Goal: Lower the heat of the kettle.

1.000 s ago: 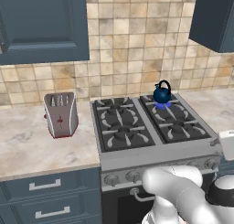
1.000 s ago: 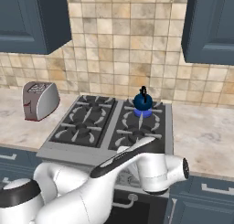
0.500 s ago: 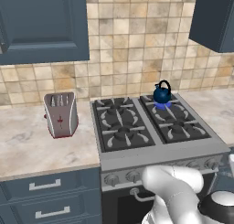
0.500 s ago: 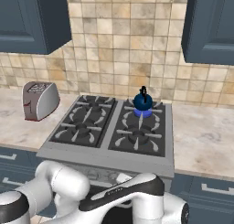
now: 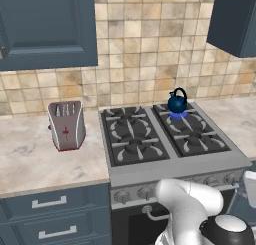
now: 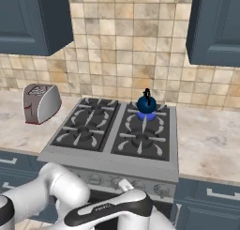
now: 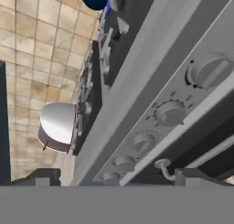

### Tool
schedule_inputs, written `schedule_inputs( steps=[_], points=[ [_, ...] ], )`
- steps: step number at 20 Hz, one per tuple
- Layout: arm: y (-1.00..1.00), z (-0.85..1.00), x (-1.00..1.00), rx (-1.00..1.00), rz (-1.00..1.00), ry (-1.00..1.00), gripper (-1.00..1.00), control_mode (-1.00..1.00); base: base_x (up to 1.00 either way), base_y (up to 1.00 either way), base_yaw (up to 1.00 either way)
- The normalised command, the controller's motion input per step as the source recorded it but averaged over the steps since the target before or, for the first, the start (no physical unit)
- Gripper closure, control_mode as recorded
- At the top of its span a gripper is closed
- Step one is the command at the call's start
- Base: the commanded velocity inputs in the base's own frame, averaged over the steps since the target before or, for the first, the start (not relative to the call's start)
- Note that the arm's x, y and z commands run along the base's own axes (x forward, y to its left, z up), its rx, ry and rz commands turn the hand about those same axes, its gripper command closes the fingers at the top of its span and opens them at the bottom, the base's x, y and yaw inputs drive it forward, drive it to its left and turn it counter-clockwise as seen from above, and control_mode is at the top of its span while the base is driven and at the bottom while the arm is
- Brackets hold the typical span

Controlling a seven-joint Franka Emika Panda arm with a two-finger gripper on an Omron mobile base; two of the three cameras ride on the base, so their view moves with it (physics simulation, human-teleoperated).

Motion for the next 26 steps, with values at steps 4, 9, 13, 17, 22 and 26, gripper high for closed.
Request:
schedule_inputs(
  steps=[4,9,13,17,22,26],
  points=[
    [0.00,-0.33,0.11,0.18,-0.06,-0.03,-1.00,-1.00,0.00,0.00,0.00],
    [0.00,-0.36,0.25,0.09,0.00,0.01,-1.00,-1.00,0.00,0.00,0.00],
    [-0.11,-0.30,0.29,0.14,0.00,0.00,-1.00,-1.00,0.00,0.00,0.00],
    [-0.55,-0.31,0.20,0.23,0.00,0.00,-1.00,-1.00,0.00,0.00,0.00],
    [-0.50,-0.39,0.13,0.21,0.00,-0.02,-1.00,-1.00,0.00,0.00,0.00],
    [-0.16,-0.39,0.28,0.19,0.00,-0.04,-1.00,-1.00,0.00,0.00,0.00]
  ],
)
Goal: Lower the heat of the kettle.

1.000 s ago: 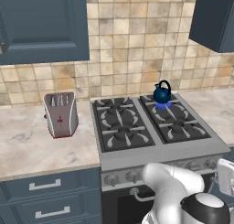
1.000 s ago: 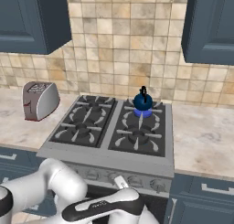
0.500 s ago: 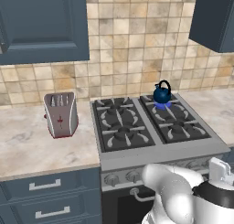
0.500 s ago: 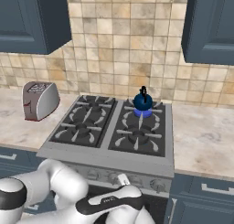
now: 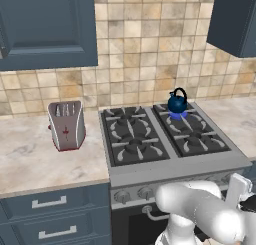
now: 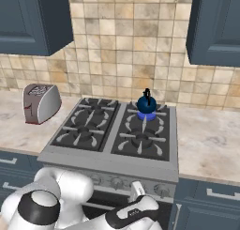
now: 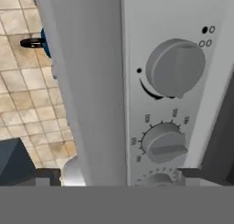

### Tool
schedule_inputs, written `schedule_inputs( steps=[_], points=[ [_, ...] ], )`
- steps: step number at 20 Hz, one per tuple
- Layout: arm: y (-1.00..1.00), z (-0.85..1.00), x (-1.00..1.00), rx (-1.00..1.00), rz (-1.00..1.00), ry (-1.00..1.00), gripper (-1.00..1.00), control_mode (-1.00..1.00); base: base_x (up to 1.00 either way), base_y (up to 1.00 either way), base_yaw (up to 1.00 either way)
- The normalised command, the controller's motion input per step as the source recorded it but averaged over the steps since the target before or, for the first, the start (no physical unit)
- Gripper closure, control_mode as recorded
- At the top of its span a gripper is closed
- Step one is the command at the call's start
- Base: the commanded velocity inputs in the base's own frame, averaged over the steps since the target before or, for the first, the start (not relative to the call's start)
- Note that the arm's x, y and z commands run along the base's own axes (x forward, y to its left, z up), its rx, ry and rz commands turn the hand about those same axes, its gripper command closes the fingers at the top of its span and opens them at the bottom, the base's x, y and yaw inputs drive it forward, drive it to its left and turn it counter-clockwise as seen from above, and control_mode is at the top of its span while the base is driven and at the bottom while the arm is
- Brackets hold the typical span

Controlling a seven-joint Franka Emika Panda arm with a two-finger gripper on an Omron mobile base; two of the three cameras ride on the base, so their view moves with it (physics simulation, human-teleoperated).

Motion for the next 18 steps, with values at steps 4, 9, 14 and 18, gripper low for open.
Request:
schedule_inputs(
  steps=[4,9,14,18],
  points=[
    [-0.01,-0.22,0.37,0.13,0.00,-0.01,-1.00,-1.00,0.00,0.00,0.00],
    [0.00,-0.07,0.29,0.00,0.00,0.00,-1.00,-1.00,0.00,0.00,0.00],
    [-0.16,-0.26,0.12,0.00,0.00,-0.06,-1.00,-1.00,0.00,0.00,0.00],
    [0.00,-0.20,0.06,-0.01,0.00,-0.02,-1.00,-1.00,0.00,0.00,0.00]
  ],
)
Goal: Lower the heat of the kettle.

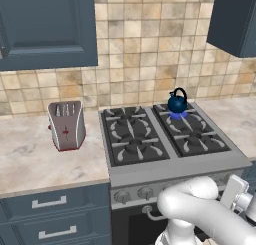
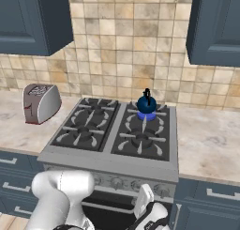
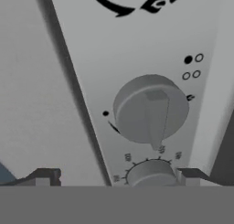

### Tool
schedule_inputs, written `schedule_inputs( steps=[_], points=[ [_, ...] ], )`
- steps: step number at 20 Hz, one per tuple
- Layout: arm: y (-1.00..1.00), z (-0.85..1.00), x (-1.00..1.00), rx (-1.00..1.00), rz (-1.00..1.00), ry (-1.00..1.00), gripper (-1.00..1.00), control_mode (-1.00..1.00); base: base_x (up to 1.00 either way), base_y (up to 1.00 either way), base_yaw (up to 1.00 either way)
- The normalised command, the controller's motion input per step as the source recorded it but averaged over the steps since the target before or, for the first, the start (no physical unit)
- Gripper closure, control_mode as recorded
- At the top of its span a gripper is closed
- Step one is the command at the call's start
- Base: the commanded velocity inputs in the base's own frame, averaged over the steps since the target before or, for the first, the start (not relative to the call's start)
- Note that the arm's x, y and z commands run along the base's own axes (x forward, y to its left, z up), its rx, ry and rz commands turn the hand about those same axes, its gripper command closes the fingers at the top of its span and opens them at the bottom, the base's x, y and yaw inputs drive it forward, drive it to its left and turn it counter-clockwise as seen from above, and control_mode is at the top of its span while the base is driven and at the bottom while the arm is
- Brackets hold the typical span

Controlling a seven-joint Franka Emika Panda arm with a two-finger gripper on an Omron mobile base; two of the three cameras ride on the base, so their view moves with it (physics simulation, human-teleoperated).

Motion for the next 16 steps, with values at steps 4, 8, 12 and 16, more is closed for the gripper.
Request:
schedule_inputs(
  steps=[4,8,12,16],
  points=[
    [0.02,-0.18,0.08,-0.02,0.00,0.00,-1.00,-1.00,0.00,0.00,0.00],
    [0.01,0.00,0.15,0.00,0.00,0.00,-1.00,-1.00,0.00,0.00,0.00],
    [0.06,0.00,0.17,0.00,0.00,0.00,-1.00,-1.00,0.00,0.00,0.00],
    [0.02,0.00,0.16,0.00,0.00,0.00,-1.00,-1.00,0.00,0.00,0.00]
  ],
)
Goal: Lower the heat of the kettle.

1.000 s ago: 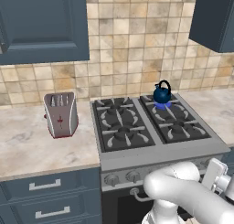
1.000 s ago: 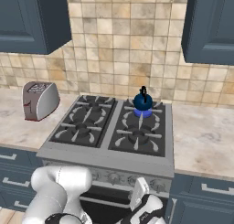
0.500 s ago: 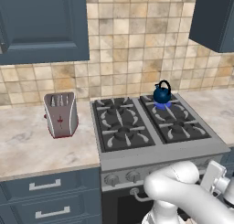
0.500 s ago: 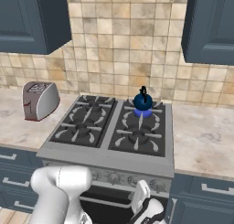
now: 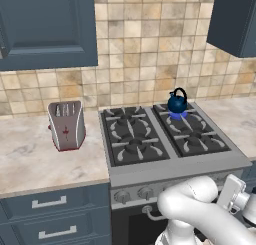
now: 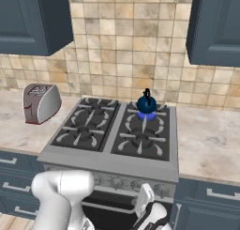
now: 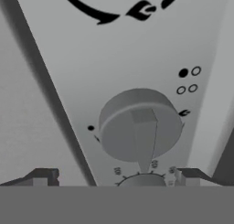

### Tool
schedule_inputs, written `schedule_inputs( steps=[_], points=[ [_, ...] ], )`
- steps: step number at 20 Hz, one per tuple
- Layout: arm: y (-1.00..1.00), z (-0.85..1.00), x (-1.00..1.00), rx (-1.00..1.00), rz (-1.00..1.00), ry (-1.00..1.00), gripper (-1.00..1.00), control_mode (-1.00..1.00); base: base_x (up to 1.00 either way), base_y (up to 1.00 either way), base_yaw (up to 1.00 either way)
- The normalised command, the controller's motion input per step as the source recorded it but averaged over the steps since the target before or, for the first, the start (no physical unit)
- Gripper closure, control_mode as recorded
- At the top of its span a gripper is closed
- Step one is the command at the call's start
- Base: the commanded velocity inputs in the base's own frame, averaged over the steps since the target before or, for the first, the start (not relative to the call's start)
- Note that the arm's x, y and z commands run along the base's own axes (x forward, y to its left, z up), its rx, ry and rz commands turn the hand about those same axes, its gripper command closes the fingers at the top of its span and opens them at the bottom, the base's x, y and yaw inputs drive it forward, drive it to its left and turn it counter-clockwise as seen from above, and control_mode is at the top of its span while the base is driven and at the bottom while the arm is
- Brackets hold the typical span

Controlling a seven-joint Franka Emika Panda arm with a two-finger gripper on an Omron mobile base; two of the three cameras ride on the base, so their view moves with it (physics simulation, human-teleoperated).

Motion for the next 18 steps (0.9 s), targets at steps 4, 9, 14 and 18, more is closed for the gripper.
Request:
schedule_inputs(
  steps=[4,9,14,18],
  points=[
    [0.00,-0.15,0.10,0.00,0.00,0.00,-1.00,-1.00,0.00,0.00,0.00],
    [0.00,-0.15,0.11,0.00,0.00,-0.01,-1.00,-1.00,0.00,0.00,0.00],
    [0.00,-0.23,0.23,0.00,0.00,-0.03,-1.00,-1.00,0.00,0.00,0.00],
    [0.00,-0.30,0.33,0.00,0.00,-0.06,-1.00,-1.00,0.00,0.00,0.00]
  ],
)
